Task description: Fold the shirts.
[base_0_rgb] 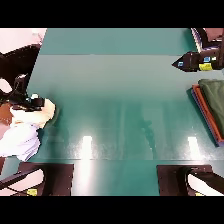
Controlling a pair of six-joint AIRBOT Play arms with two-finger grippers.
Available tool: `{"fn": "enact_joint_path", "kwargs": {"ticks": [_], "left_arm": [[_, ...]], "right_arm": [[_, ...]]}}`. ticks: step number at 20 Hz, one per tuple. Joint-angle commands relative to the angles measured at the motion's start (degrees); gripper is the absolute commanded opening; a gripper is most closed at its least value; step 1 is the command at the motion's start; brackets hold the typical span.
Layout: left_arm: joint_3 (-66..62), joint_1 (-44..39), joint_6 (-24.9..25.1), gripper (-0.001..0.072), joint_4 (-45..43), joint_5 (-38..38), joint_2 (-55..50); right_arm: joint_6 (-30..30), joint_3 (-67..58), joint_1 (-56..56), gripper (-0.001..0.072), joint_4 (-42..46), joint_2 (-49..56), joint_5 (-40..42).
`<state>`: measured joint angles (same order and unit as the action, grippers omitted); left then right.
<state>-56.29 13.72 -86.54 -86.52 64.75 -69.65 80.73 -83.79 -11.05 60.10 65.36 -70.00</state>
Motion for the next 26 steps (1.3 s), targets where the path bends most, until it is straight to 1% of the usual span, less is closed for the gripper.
{"fn": "enact_joint_path", "kwargs": {"ticks": [1, 3, 6, 8, 10, 11, 14, 17, 20, 21, 22, 23, 24, 26], "left_arm": [[-4.2, 0.1, -0.4, 0.0022, 0.0, 2.4, 1.3], [-11.3, 0.1, 0.0, 0.0022, 3.1, 4.0, 5.6], [-23.6, -1.4, 0.0, 0.0021, 14.3, 7.0, 14.4], [-29.5, -7.1, 0.0, 0.0020, 15.8, 6.6, 19.1], [-34.8, -15.4, -0.3, 0.0019, 15.8, 7.2, 20.0], [-36.2, -19.7, -0.6, 0.0019, 15.8, 6.9, 19.7], [-36.6, -32.9, -2.0, 0.0019, 14.5, 1.3, 16.9], [-36.6, -45.1, -1.9, 0.0019, 14.5, -2.6, 8.3], [-36.6, -54.8, -0.7, 0.0024, 14.7, -3.1, -3.5], [-36.6, -56.9, 0.2, 0.0072, 15.0, -3.4, -6.8], [-36.6, -58.0, 0.1, 0.0389, 15.0, -4.7, -9.7], [-36.6, -57.9, -0.1, 0.0574, 14.9, -5.9, -11.3], [-36.6, -56.4, -0.1, 0.0571, 14.7, -6.6, -12.0], [-36.6, -50.6, 0.0, 0.0572, 14.5, -5.9, -12.0]], "right_arm": [[0.0, -0.1, 0.0, 0.0025, -0.1, -0.2, 2.4], [0.0, -0.2, 0.0, 0.0024, -0.1, -1.6, 3.4], [0.0, -0.2, 1.4, 0.0024, -0.5, -5.2, 6.6], [0.0, -0.2, 2.8, 0.0024, -0.6, -8.3, 10.4], [0.0, -0.2, 4.2, 0.0024, -0.6, -11.3, 14.0], [0.0, -0.2, 5.0, 0.0023, -0.5, -12.5, 15.1], [0.0, -0.2, 8.0, 0.0023, -0.6, -15.1, 15.4], [0.0, -0.2, 10.6, 0.0024, -0.6, -16.6, 14.0], [0.0, -0.2, 11.6, 0.0024, -0.6, -16.9, 13.6], [0.0, -0.2, 11.6, 0.0024, -0.6, -16.8, 13.0], [0.0, -0.2, 11.6, 0.0024, -0.5, -16.8, 12.3], [0.0, -0.2, 11.6, 0.0024, -0.6, -16.5, 11.7], [0.0, -0.2, 11.6, 0.0024, -0.5, -16.3, 11.2], [0.0, -0.1, 11.6, 0.0024, -0.6, -16.0, 10.2]]}}
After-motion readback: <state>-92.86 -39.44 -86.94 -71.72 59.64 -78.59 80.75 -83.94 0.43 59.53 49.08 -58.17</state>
